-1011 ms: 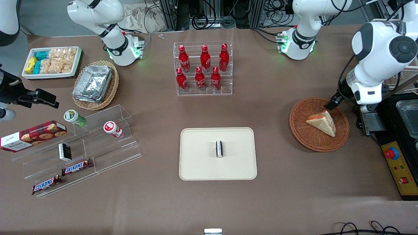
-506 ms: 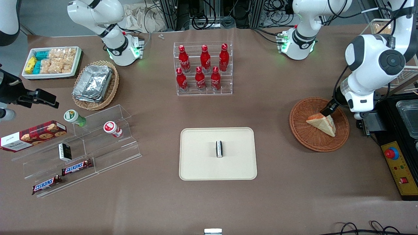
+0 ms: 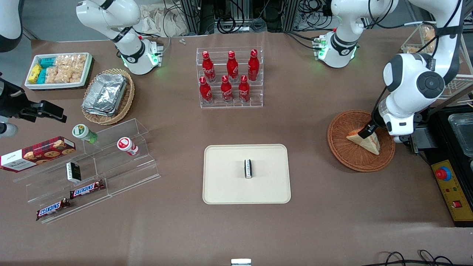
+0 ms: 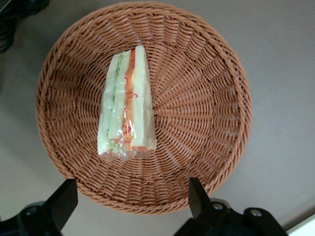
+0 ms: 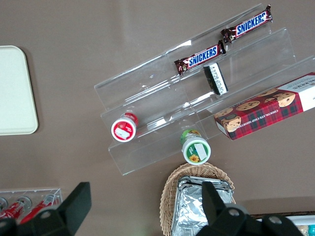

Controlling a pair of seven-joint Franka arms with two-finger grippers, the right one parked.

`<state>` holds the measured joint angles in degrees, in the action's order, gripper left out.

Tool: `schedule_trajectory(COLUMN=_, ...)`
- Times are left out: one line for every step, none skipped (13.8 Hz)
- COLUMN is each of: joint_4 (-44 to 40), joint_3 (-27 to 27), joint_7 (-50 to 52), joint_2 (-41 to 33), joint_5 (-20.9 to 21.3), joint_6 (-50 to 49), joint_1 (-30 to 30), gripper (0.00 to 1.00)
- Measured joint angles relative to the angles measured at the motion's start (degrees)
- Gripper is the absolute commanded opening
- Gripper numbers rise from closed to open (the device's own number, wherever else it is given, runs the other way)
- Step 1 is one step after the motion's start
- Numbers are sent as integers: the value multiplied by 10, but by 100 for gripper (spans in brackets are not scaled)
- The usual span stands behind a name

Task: Place sandwich from basket to tray
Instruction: 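Lower the open left gripper around the wrapped sandwich in the basket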

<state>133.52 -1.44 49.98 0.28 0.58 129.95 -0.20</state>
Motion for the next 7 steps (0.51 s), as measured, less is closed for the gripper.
schedule_trajectory(joint_4=0, joint_3=3, joint_7=0, joint_2=8, joint_5=0, joint_6=8, joint_1=0, gripper=100)
schedule_trajectory(joint_4=0, joint_3=8, joint_7=1, joint_2=14, joint_5=0, joint_6=14, joint_1=0, gripper=100)
schedule_trajectory(joint_4=2, joint_3=14, joint_7=1, joint_2=20, joint_5=0, joint_6=22, joint_1=1, gripper=100)
schedule_trajectory(joint_4=4, joint_3=19, joint_7=1, joint_2=24, joint_5=0, joint_6=32, joint_1=1, gripper=100)
schedule_trajectory(joint_4=7, joint_3=22, joint_7=1, joint_2=29, joint_5=0, joint_6=42, joint_1=2, gripper=100)
schedule_trajectory(joint_4=10, joint_3=23, joint_7=2, joint_2=34, joint_5=0, joint_6=51, joint_1=3, gripper=100)
schedule_trajectory(joint_4=14, joint_3=23, joint_7=5, joint_2=39, joint_5=0, joint_6=58, joint_1=3, gripper=100)
